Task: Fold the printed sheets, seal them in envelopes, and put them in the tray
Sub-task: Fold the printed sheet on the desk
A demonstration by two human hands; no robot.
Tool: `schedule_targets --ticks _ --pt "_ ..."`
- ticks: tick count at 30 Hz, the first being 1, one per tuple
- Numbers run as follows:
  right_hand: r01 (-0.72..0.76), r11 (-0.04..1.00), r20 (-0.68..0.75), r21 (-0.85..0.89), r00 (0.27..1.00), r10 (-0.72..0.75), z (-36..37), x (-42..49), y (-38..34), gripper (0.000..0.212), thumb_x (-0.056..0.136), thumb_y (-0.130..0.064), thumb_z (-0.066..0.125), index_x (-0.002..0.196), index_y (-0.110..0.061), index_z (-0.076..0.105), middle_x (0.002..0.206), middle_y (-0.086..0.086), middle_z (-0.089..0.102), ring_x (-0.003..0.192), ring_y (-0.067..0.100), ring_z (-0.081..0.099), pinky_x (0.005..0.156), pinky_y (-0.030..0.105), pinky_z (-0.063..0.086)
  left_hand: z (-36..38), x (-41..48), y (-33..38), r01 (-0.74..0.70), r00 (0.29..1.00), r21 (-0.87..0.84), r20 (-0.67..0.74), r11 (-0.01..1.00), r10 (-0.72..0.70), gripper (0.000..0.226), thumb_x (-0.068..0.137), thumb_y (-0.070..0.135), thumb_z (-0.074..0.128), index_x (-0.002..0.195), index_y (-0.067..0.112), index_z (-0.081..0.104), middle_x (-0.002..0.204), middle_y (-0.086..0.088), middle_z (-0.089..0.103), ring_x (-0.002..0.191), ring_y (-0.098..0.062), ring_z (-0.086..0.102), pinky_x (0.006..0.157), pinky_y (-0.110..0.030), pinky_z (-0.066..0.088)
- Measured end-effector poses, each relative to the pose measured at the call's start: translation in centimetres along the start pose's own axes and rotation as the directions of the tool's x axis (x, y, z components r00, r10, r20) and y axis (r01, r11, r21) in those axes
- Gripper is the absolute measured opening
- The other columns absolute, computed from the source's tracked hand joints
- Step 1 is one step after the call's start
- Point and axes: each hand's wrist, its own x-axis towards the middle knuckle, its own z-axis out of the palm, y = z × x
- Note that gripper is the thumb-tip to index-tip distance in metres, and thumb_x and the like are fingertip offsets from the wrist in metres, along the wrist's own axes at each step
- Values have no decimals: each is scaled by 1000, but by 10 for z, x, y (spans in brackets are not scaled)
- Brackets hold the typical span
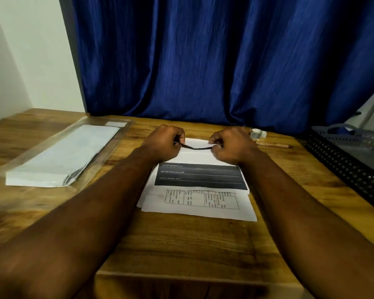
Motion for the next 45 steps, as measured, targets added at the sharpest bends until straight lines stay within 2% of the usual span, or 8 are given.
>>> schedule_targets --ticks 4,6,9,12,17,25,40,45 --pt "68 995 74 -72 995 -63 -4 -2 -26 37 97 -41 49 114 -23 76 121 3 77 105 23 65 96 39 47 0 -4 2 6 999 -10 35 1000 -5 3 82 24 72 84 24 74 87 8 74 86 -14 68 82 -40 60" --pt "56 998 147 -33 988 -51 0 -6 -41 47 104 -45 43 140 -25 65 147 4 65 129 26 59 109 44 44 1 -6 4 10 998 -16 56 1000 -9 9 78 32 69 81 25 72 83 9 72 84 -14 66 80 -42 60" --pt "-38 998 355 46 935 19 13 -13 -56 58 114 -46 27 168 -25 30 175 -2 27 161 17 23 132 46 16 2 -7 6 29 998 -50 53 998 -26 20 77 40 63 81 23 71 82 7 72 82 -15 66 78 -41 58" --pt "-144 987 444 78 891 95 16 -16 -48 61 115 -53 18 171 -30 15 178 -11 7 164 9 2 132 47 -4 4 -8 6 53 997 -81 64 995 -48 19 95 32 58 86 20 70 84 2 71 81 -19 63 77 -42 57" --pt "-255 967 446 -4 865 230 12 -18 -7 64 112 -60 16 171 -34 10 178 -13 -3 164 10 -6 129 58 -10 6 -11 -1 49 998 -107 46 993 -44 19 103 31 57 94 17 66 89 -3 71 83 -24 63 79 -45 56" --pt "-281 959 431 -38 861 270 7 -23 -8 68 110 -64 19 171 -35 9 179 -10 -1 165 16 -3 128 61 -9 11 -4 -5 108 983 85 143 991 -119 60 102 56 55 154 29 41 159 -5 44 147 -31 36 119 -58 31" --pt "-271 962 348 -33 899 265 9 -17 -6 77 105 -72 33 170 -34 17 179 -3 12 164 26 9 127 61 0 6 4 -4 142 968 139 187 980 -167 78 92 71 60 158 41 30 168 -5 31 155 -35 22 122 -61 14" --pt "-249 968 321 -7 917 238 11 -13 -5 80 102 -73 41 169 -35 20 177 1 19 163 29 16 128 65 5 7 5 -5 149 966 145 189 978 -175 73 93 71 59 152 30 45 164 -5 39 152 -31 27 122 -59 13"
